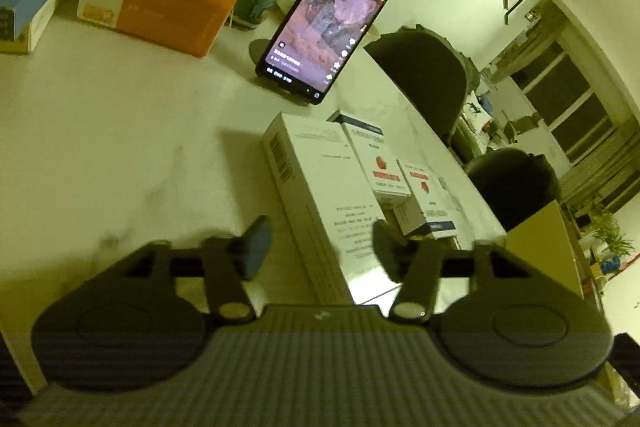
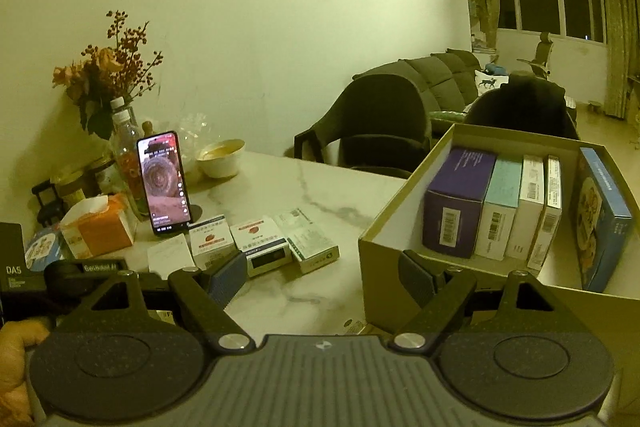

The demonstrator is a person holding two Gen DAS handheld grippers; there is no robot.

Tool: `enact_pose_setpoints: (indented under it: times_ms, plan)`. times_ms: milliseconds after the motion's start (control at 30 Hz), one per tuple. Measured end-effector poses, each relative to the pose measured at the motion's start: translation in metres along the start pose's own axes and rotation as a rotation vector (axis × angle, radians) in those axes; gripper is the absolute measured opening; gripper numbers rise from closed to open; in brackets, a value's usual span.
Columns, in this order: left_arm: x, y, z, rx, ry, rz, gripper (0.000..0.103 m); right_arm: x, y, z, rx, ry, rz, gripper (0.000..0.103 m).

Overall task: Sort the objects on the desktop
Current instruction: 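Move the left tool over the long white box on the table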

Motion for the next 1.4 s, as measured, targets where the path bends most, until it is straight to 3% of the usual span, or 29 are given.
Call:
enact_pose_setpoints:
  times_ms: [133, 300, 500, 667, 767, 867, 933, 1400]
  plan:
    - [-0.018, 0.0, 0.007, 0.002, 0.046, 0.055, 0.087, 0.002, -0.003, 0.004, 0.013, 0.005, 0.004, 0.085]
    - [-0.04, -0.006, 0.018, -0.003, 0.123, 0.134, 0.099, 0.002, -0.007, 0.006, 0.022, 0.01, 0.011, 0.085]
    - [-0.051, -0.015, 0.033, -0.019, 0.242, 0.182, 0.099, -0.003, -0.01, 0.005, 0.026, 0.009, 0.023, 0.085]
    - [-0.048, -0.021, 0.038, -0.024, 0.247, 0.187, 0.094, -0.007, -0.012, 0.005, 0.031, 0.008, 0.03, 0.085]
    - [-0.046, -0.021, 0.035, -0.041, 0.238, 0.19, 0.089, -0.009, -0.013, 0.006, 0.034, 0.007, 0.032, 0.085]
    - [-0.04, -0.019, 0.031, -0.059, 0.207, 0.171, 0.074, -0.01, -0.013, 0.007, 0.035, 0.008, 0.04, 0.085]
    - [-0.035, -0.018, 0.028, -0.06, 0.173, 0.16, 0.07, -0.01, -0.013, 0.007, 0.035, 0.011, 0.042, 0.085]
    - [-0.011, -0.018, 0.0, 0.005, -0.051, 0.024, 0.066, 0.008, -0.013, 0.011, 0.06, 0.124, 0.075, 0.085]
Point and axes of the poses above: each gripper's, at about its wrist camera, not at the fingertips, and z roughly the way its jaws point, x to its left, y to its top, the point moved 5 cm from there along z, roughly the way its jaws point, and after that the axes turned 2 degrees about x, right-handed, at the moved point
